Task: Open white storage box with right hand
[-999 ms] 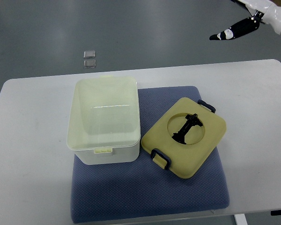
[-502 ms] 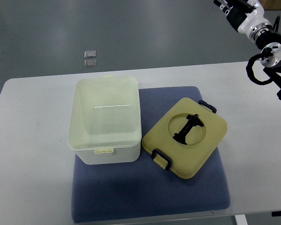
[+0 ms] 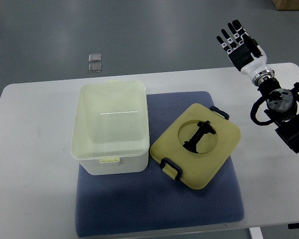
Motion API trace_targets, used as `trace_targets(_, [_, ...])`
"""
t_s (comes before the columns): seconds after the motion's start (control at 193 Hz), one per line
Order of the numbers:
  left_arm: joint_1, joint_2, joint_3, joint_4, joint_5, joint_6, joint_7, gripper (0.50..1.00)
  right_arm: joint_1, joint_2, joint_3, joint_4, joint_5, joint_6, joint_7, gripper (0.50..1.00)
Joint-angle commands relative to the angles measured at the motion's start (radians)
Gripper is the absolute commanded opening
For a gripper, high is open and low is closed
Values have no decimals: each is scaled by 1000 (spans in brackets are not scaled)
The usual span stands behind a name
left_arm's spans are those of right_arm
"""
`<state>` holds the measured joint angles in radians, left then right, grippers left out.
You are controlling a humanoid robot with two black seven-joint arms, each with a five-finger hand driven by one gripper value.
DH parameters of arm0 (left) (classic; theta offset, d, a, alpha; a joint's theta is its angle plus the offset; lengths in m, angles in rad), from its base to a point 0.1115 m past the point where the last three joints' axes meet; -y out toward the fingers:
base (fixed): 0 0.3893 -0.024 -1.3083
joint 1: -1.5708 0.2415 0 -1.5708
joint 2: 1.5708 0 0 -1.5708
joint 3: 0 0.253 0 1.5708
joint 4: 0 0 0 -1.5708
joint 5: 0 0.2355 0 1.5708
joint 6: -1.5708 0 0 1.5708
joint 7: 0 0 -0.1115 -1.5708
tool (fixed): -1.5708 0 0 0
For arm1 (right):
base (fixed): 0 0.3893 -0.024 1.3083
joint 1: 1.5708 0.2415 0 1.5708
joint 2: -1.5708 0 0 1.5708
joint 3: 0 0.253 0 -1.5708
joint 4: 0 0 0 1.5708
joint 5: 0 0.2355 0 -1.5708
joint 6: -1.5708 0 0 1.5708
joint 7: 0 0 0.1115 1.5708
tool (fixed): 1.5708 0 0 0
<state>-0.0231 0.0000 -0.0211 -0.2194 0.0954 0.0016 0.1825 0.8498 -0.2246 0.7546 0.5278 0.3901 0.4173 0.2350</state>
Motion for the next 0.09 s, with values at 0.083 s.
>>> trace_targets(0.083, [0, 0, 0, 0, 0, 0, 0, 1000, -12, 4, -1, 0, 0, -8, 40, 932])
